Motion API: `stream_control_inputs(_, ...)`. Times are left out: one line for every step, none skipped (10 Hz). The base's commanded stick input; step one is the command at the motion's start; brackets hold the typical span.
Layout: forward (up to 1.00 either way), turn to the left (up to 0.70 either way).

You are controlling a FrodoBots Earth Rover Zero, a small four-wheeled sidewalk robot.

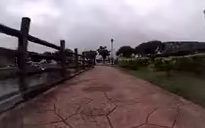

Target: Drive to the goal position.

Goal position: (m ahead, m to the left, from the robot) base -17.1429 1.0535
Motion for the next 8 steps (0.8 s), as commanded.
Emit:
stream_control_inputs(1.00,0.00)
stream_control_inputs(1.00,0.00)
stream_control_inputs(1.00,0.00)
stream_control_inputs(1.00,0.00)
stream_control_inputs(1.00,0.00)
stream_control_inputs(0.27,0.00)
stream_control_inputs(0.00,-0.78)
stream_control_inputs(0.00,-1.00)
